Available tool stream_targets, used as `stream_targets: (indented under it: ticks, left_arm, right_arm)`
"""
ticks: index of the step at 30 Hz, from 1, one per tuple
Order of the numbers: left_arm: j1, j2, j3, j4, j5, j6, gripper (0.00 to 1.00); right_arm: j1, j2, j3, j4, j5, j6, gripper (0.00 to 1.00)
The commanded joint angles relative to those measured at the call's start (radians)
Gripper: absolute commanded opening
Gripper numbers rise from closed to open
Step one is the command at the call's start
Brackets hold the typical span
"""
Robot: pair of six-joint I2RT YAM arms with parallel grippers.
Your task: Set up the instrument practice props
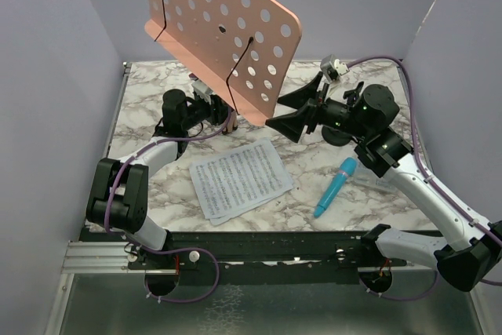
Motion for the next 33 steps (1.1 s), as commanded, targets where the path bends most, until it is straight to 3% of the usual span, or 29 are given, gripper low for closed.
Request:
stream_targets:
  ticks: [1, 11, 23, 27, 33]
  left_arm:
    - [-0.005, -0.017, 0.051, 0.036, 0.061, -0.086, 0.0]
    - [-0.007, -0.026, 0.064, 0.032, 0.072, -0.122, 0.0]
    - [-0.017, -0.019, 0.068, 0.026, 0.081, -0.129, 0.0]
    - [-0.017, -0.019, 0.072, 0.025, 0.085, -0.133, 0.0]
    - [-0.018, -0.026, 0.075, 0.015, 0.08, -0.124, 0.0]
  right_arm:
    - [0.018, 0.005, 0.026, 0.036, 0.01, 0.012, 0.94]
    - [0.046, -0.005, 0.029, 0.142, 0.116, 0.122, 0.94]
    - [0.15, 0.083, 0.197, 0.067, 0.37, -0.018, 0.85]
    - [0.18, 0.09, 0.204, 0.044, 0.439, -0.067, 0.76]
    - [0.236, 0.096, 0.204, 0.04, 0.583, -0.129, 0.46]
